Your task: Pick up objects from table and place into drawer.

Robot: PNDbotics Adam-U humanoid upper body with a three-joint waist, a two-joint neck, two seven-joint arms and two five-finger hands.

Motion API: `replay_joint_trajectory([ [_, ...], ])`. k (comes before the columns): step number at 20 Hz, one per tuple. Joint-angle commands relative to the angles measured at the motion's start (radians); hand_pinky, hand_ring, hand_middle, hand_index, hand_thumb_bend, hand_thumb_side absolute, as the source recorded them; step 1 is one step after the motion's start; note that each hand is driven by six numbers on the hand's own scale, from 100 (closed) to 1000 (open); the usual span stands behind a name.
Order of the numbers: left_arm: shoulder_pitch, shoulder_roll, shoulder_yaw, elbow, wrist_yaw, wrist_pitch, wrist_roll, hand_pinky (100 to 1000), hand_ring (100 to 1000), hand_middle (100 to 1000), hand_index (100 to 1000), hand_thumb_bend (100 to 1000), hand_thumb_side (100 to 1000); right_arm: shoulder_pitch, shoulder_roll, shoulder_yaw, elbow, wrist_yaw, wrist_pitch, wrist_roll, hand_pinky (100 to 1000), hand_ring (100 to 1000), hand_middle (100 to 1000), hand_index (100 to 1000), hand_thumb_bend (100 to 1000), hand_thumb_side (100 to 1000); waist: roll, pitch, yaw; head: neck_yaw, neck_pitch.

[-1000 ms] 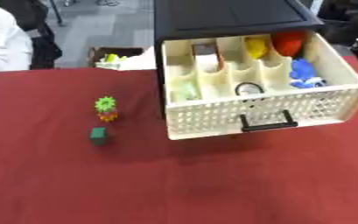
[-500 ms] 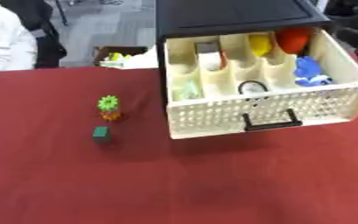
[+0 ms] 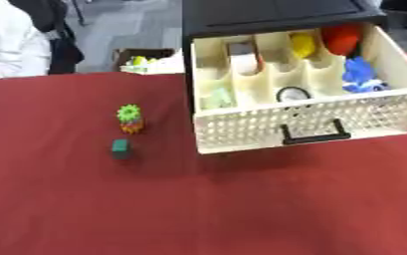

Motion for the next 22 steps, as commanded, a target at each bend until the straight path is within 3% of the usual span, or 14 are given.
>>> replay_joint_trajectory([
  [1,-0.007,0.118,0.013,-0.018,-0.061,0.03,0.016,736,813,782,886,100,542,0.004,-0.012,-0.001,-0.016,0.007,-0.032,0.01,821,819,816,914,100,1000,-0.003,-0.013,-0.004,-0.001,0.02],
  [7,-0.022,0.228,0.013,-0.018,-0.182,0.137,0.031,741,818,785,916,100,473,0.011,-0.013,-0.004,-0.016,0.005,-0.042,0.027,815,813,807,911,100,1000,-0.001,-0.015,-0.017,0.003,0.046],
  [12,-0.063,0.311,-0.011,0.008,-0.314,0.186,-0.005,764,826,791,940,100,449,0.012,-0.014,-0.01,-0.016,-0.013,-0.042,0.039,815,808,801,907,100,1000,0.0,-0.017,-0.02,0.045,0.046],
  [16,-0.122,0.369,-0.048,0.068,-0.412,0.182,-0.06,779,835,800,988,100,483,0.016,-0.017,-0.013,-0.016,-0.025,-0.042,0.043,813,804,800,904,100,1000,0.002,-0.023,-0.017,0.087,0.048],
  [22,-0.229,0.431,-0.125,0.192,-0.499,0.127,-0.157,788,838,801,1000,100,524,0.027,-0.02,-0.021,-0.016,-0.038,-0.042,0.049,812,801,798,903,100,1000,0.004,-0.031,-0.017,0.099,0.052],
])
